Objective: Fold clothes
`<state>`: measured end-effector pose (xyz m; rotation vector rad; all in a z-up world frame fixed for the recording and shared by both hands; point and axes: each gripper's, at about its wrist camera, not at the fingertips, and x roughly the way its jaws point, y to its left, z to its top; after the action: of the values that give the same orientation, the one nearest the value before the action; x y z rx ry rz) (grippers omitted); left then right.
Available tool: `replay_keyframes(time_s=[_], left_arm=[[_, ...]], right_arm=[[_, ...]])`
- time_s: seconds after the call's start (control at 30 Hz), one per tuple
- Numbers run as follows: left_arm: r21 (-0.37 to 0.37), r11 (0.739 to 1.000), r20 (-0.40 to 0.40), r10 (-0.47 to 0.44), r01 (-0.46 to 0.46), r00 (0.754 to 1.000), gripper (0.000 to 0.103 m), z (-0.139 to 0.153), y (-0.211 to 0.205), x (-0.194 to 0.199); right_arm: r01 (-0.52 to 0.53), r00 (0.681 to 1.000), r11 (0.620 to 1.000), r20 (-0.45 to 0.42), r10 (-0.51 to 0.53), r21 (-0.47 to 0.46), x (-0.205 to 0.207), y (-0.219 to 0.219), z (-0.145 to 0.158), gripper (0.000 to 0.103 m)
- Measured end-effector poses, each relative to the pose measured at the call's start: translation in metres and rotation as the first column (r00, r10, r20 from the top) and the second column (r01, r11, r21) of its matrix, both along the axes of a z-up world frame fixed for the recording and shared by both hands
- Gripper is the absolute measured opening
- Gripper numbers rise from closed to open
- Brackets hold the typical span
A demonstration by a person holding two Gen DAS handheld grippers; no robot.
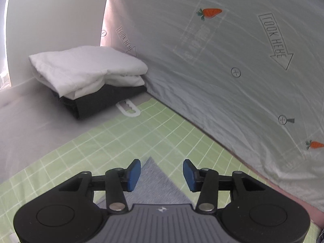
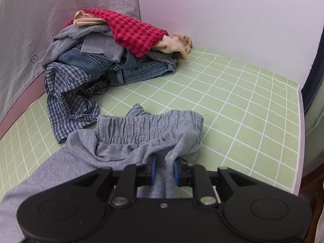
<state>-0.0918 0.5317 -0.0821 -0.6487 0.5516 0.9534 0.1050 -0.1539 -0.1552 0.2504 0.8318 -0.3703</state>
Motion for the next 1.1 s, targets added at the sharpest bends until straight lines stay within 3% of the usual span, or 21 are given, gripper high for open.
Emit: replay_keyframes(time_s=[0.2, 0.37, 0.63, 0.67, 0.73, 0.87, 1.0, 1.1], left_arm=[[-0.205, 0.975, -0.085, 0.069, -0.085, 0.994, 0.047, -0.073, -0.030, -0.071], [-0.269, 0.949, -0.123, 0.136, -0.165, 0.983, 0.046, -0.106, -0.041, -0.094], [-0.256, 0.949, -0.094, 0.165, -0.184, 0.982, 0.043, -0.107, -0.024, -0.086], [-0.256, 0.949, -0.093, 0.168, -0.186, 0.981, 0.037, -0.107, -0.021, -0.085], [-0.256, 0.947, -0.113, 0.171, -0.195, 0.979, 0.005, -0.109, -0.015, -0.084], [-0.232, 0.952, -0.086, 0.183, -0.199, 0.979, 0.002, -0.100, -0.008, -0.088], [-0.127, 0.977, -0.049, 0.164, -0.169, 0.985, 0.002, -0.061, -0.015, -0.098], [-0.109, 0.970, 0.036, 0.220, -0.215, 0.975, 0.002, -0.031, -0.026, -0.123]], right_arm=[[-0.021, 1.000, 0.999, -0.021, 0.020, -0.036, -0.015, 0.020, 0.004, 0.036], [-0.048, 0.997, 0.999, -0.064, 0.047, -0.018, -0.018, 0.031, -0.004, 0.040], [-0.101, 0.989, 0.995, -0.105, 0.101, 0.003, -0.012, 0.052, -0.014, 0.044], [-0.103, 0.989, 0.995, -0.107, 0.103, 0.006, -0.011, 0.053, -0.015, 0.044], [-0.105, 0.988, 0.994, -0.111, 0.105, 0.005, -0.011, 0.055, -0.016, 0.045], [-0.110, 0.986, 0.994, -0.127, 0.108, -0.006, -0.012, 0.058, -0.022, 0.045], [-0.119, 0.983, 0.992, -0.145, 0.114, -0.029, -0.009, 0.058, -0.031, 0.045], [-0.121, 0.981, 0.992, -0.157, 0.114, -0.039, -0.007, 0.057, -0.036, 0.045]])
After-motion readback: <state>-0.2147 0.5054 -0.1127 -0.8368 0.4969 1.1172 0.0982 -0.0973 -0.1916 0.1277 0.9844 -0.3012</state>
